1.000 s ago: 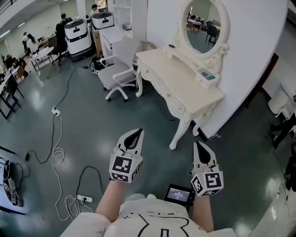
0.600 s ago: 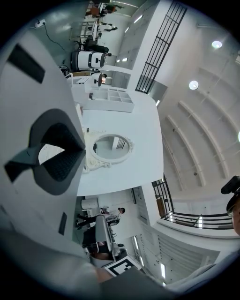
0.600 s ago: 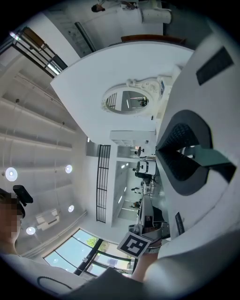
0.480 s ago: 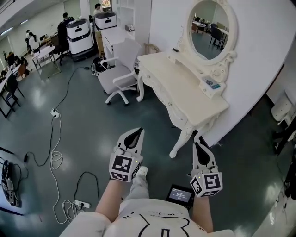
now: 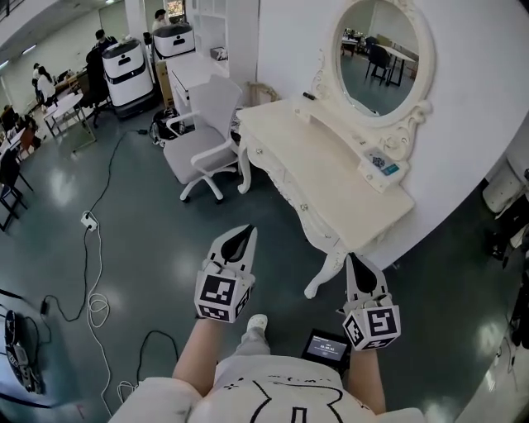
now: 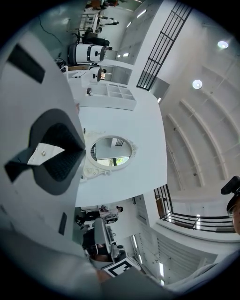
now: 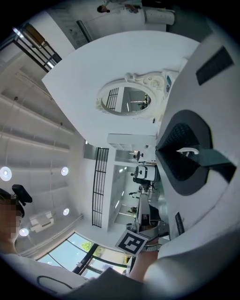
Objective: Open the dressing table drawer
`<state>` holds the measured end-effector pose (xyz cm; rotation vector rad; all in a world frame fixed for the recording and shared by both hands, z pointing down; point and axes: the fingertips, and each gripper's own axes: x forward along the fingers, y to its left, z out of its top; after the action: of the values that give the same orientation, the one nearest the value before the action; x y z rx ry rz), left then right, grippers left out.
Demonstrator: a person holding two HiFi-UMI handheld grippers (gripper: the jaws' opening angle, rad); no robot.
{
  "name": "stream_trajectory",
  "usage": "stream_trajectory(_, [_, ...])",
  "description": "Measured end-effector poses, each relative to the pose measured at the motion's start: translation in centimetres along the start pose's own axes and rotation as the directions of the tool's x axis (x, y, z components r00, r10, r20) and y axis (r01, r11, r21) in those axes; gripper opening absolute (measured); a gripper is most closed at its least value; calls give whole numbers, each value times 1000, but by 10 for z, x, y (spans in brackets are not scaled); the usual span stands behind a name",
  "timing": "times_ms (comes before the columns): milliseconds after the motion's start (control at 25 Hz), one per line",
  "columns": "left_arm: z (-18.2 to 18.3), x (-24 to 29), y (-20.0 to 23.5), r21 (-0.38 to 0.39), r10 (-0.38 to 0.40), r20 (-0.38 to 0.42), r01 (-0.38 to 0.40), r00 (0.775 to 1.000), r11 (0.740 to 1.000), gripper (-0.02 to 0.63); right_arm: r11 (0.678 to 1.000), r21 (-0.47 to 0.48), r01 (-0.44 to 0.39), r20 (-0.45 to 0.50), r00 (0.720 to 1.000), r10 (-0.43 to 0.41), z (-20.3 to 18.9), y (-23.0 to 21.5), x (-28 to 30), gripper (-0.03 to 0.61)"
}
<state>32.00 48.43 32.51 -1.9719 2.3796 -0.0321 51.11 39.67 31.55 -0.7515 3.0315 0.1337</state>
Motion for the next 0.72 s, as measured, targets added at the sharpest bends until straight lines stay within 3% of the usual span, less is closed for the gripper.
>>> stream_trajectory(720, [-8, 145, 123, -23, -58, 17, 58, 998, 998, 9, 998, -26, 52, -24, 998, -53, -7, -26, 169, 14])
